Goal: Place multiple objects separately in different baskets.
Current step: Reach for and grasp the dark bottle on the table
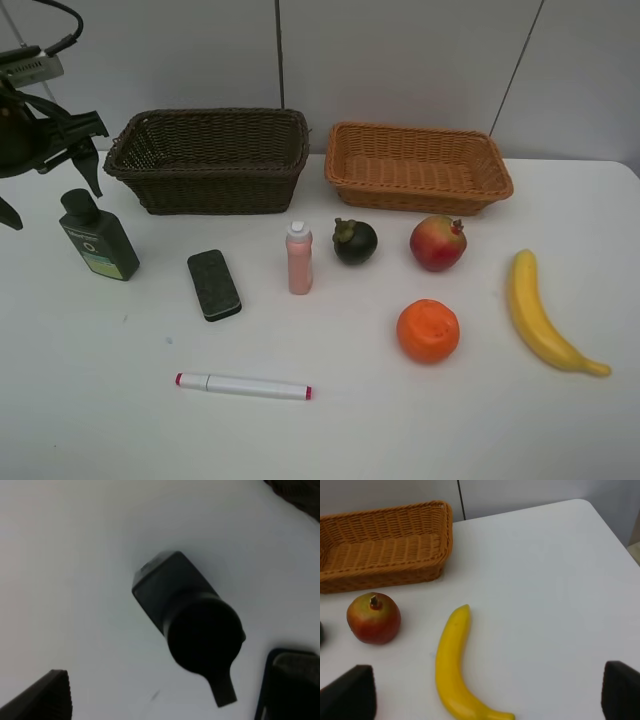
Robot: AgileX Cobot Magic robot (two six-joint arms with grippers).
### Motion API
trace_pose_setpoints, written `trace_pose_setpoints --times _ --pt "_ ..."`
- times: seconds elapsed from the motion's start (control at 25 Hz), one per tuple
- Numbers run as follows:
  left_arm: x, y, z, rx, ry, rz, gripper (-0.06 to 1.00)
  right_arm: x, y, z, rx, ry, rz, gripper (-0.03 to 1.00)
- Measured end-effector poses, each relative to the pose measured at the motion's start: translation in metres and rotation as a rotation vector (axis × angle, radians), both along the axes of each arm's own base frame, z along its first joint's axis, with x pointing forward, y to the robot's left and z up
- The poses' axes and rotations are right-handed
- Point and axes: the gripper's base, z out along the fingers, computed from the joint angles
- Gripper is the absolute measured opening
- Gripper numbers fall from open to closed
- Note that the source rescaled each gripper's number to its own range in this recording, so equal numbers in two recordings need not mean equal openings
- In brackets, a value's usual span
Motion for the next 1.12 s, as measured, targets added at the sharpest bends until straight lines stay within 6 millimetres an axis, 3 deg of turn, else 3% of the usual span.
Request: trace_pose_setpoints --times 0.16,0.48,1.12 --pt "0.008 -0.002 -0.008 -0.047 -0.028 0.093 1.0 0.0 0.0 0.0 0.0 0.0 0.0 1.0" --pt "0.019 -0.001 -0.006 -0.122 -0.137 0.198 1.0 0.0 0.0 0.0 0.0 0.0 0.0 1.0" --pt "0.032 -0.001 -0.052 -0.131 -0.032 0.236 1.0 0.0 0.0 0.0 0.0 0.0 0.0 1.0"
